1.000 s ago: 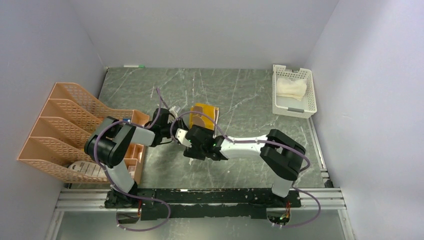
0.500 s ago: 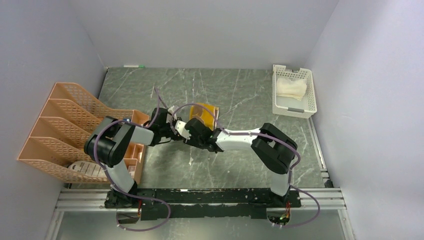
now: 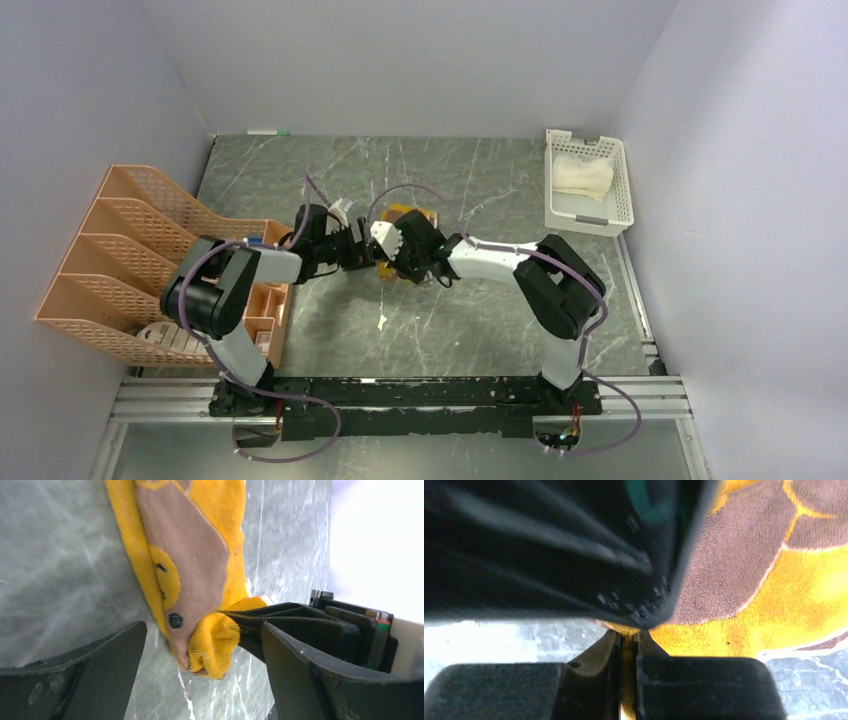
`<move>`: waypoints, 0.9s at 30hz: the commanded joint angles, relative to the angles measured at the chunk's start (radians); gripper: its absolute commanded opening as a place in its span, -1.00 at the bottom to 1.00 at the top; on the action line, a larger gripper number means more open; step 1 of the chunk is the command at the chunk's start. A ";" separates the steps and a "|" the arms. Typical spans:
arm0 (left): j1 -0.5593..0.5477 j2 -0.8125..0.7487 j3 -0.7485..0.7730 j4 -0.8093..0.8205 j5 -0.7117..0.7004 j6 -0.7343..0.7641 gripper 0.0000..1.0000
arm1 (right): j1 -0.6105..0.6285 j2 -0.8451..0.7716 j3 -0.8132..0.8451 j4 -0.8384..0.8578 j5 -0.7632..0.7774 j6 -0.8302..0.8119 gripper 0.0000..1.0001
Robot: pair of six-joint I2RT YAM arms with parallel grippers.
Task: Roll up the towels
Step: Roll the towel at the center of the board.
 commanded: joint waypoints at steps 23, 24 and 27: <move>0.082 -0.144 -0.111 0.011 0.057 0.086 0.95 | -0.276 0.440 0.629 -0.662 -0.801 0.040 -1.00; 0.082 -0.135 -0.107 0.019 0.062 0.086 0.95 | -0.278 0.451 0.644 -0.676 -0.801 0.044 -1.00; 0.068 -0.105 -0.087 0.050 0.078 0.084 0.94 | -0.281 0.478 0.676 -0.708 -0.806 0.049 -1.00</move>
